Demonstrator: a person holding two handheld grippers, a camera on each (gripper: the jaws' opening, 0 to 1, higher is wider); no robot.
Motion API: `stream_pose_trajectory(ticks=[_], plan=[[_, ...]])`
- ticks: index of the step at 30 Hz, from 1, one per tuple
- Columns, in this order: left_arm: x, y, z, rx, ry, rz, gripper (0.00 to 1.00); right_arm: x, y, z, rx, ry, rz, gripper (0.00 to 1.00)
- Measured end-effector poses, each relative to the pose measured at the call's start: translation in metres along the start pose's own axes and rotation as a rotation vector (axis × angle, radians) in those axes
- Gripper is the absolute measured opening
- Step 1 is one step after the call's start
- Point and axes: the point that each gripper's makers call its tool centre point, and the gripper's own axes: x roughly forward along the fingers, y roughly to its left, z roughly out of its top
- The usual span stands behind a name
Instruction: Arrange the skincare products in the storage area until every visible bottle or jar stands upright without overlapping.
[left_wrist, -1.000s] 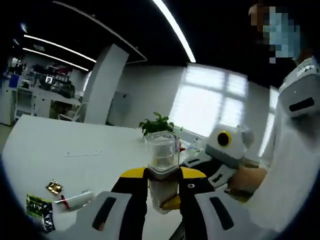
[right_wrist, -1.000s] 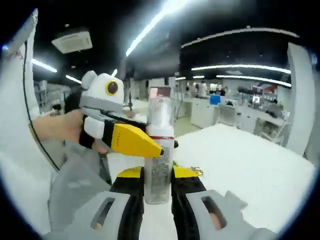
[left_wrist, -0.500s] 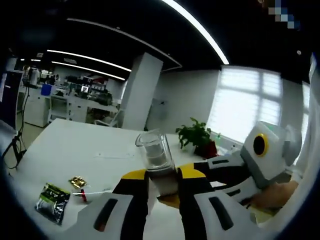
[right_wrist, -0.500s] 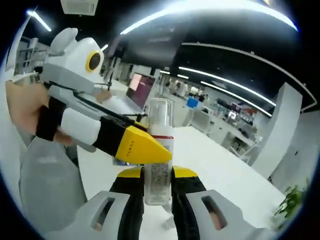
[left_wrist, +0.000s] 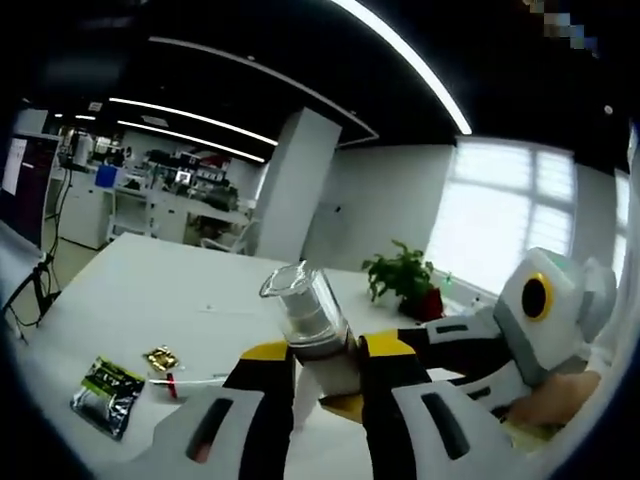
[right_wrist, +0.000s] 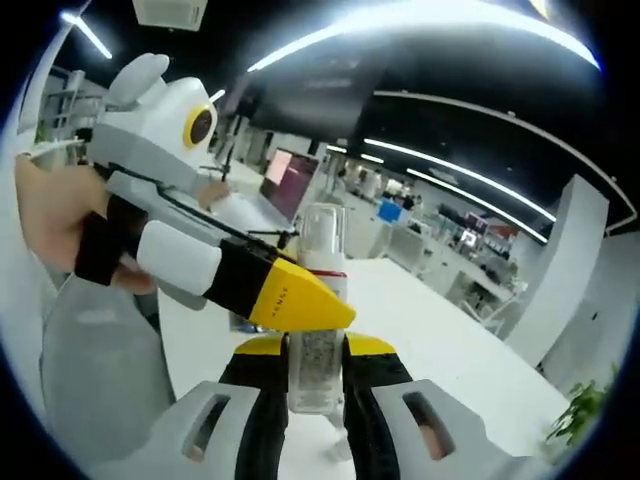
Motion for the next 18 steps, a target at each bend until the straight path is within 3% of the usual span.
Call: stream_pose_trajectory(ticks=[4,6,9,12,18], plan=[[-0.002,-0.001,0.002,-0.016,0.011,-0.053,0.18,-0.002,0.003,0.003,0.042,-0.021,0.019,0.2],[-0.005,-0.002,0.003,-0.007,0.019,-0.087,0.18,-0.003,0.007,0.005,0.054,-0.039,0.062,0.21],[-0.01,-0.008,0.005,0.015,0.026,-0.165,0.17,-0.008,0.019,0.016,0.208,-0.133,0.217,0.23],[-0.017,-0.022,0.005,0.066,0.039,-0.269,0.16,-0.013,0.02,0.017,0.194,-0.155,0.275,0.24],[-0.031,-0.038,0.009,0.057,0.053,-0.441,0.16,-0.029,0.032,0.027,0.322,-0.242,0.456,0.24]])
